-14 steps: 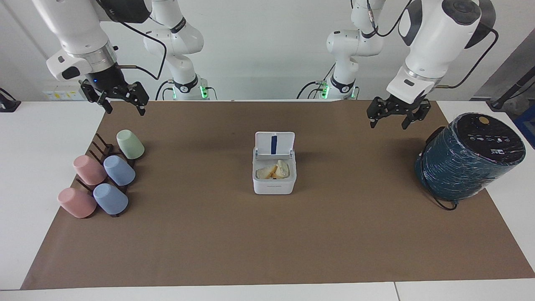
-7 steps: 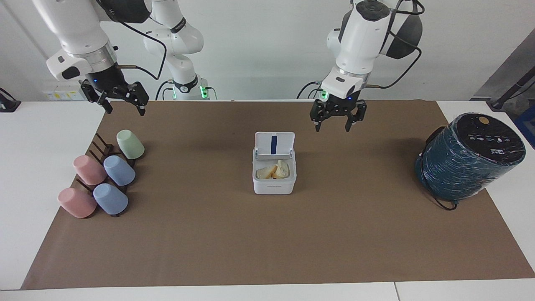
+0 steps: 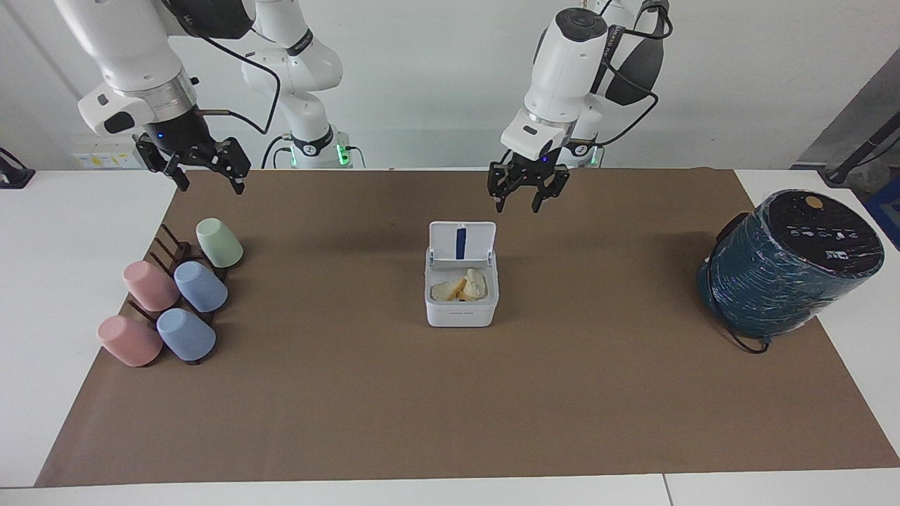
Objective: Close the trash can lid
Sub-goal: 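Move the left gripper forward toward the open white trash can lid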
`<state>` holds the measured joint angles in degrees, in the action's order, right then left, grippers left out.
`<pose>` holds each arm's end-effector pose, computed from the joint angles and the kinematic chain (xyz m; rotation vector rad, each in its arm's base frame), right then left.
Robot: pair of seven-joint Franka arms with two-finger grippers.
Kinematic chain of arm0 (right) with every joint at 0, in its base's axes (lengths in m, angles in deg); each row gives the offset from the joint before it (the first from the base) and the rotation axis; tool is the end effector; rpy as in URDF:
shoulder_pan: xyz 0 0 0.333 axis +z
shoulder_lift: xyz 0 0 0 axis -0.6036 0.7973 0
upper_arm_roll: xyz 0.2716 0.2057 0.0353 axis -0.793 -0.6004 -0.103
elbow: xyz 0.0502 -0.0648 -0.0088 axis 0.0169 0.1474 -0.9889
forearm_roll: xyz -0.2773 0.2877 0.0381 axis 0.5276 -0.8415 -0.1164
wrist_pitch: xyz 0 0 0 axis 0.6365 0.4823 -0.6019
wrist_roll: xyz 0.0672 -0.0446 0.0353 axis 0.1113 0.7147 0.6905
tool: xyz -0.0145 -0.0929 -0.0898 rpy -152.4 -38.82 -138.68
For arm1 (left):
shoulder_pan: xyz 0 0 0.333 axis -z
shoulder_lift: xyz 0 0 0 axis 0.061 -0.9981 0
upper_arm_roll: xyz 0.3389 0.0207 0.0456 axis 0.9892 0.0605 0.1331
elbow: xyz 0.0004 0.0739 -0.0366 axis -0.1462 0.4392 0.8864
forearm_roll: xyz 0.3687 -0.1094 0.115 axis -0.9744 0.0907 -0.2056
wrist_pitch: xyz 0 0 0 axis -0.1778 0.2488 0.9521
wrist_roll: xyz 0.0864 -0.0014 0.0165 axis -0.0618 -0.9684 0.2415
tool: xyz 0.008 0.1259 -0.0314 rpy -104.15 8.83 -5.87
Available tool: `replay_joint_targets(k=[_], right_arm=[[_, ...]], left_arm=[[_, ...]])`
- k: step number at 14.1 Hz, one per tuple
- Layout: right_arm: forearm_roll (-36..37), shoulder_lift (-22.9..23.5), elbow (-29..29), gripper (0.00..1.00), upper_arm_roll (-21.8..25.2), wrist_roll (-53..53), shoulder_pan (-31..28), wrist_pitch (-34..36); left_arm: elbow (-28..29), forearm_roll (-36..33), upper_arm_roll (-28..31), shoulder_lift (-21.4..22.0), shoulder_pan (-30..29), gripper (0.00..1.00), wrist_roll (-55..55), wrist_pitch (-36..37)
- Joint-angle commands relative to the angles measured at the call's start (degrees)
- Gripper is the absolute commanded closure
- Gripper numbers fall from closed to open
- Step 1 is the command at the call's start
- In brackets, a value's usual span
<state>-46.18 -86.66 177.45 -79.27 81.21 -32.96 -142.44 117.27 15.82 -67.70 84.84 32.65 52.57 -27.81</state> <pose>0.5496 -0.0075 0.6281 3.1210 -0.1476 0.0127 0.4754 -0.3219 0.5401 3.0063 0.0066 0.1292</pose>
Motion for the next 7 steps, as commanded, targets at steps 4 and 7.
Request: replay_joint_targets(k=[4,7], right_arm=[[-0.42,-1.30,1.10,0.00,0.00,1.26,-0.12,0.45],[-0.42,-1.30,1.10,0.00,0.00,1.26,-0.12,0.45]], left_arm=[[3.31,0.89,0.93,1.46,5.20,0.64,6.96,-4.57],[4.27,3.35,0.93,0.50,6.17,0.86,7.14,-8.60]])
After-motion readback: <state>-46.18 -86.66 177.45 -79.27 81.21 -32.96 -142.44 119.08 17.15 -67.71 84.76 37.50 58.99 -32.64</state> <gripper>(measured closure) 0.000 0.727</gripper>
